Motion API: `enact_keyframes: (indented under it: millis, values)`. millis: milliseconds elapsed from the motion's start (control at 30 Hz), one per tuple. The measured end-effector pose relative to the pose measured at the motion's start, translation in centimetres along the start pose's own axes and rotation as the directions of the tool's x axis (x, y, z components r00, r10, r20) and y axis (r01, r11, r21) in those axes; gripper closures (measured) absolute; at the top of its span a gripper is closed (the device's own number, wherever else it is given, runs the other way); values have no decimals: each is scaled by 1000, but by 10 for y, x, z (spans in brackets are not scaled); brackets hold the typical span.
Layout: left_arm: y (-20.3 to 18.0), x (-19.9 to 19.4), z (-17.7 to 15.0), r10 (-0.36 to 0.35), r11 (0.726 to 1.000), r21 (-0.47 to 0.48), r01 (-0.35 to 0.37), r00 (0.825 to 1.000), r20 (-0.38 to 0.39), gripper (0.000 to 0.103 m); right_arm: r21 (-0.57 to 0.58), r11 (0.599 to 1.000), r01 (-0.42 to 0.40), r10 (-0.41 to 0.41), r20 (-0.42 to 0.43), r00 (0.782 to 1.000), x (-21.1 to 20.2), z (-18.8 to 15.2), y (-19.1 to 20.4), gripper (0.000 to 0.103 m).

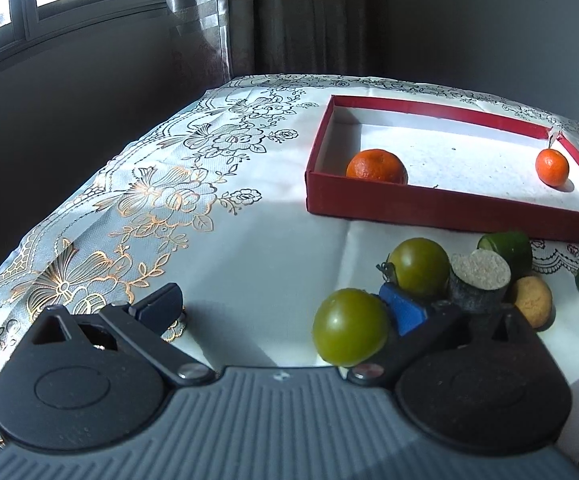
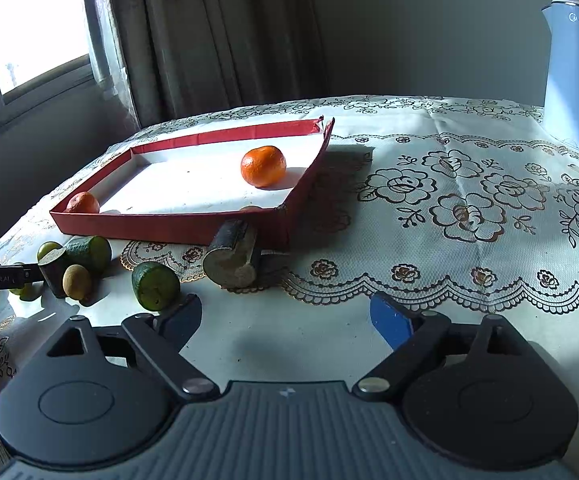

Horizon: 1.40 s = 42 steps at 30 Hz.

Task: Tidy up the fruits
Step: 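Move the left gripper toward the green tomatoes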

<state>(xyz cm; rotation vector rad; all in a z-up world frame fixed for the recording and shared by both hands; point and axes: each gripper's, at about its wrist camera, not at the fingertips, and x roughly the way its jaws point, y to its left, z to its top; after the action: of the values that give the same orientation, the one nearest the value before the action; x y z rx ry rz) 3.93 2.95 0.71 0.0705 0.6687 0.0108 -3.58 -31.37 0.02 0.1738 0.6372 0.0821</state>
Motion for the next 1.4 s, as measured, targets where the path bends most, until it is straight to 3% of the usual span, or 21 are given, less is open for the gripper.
enact_keyframes:
  millis: [467,833,1400]
  values:
    - [-1,-8,-7,-37,999,30,37,999,9,0,0,1000,0,0,0,1000,0,0,0,11]
    - [-5,-14,-10,-60,997,53,58,998,35,14,0,1000,0,0,0,1000,0,0,0,10]
    - [-7,-16,-11,-55,997,57,52,998,40,16,0,1000,0,0,0,1000,0,0,0,10]
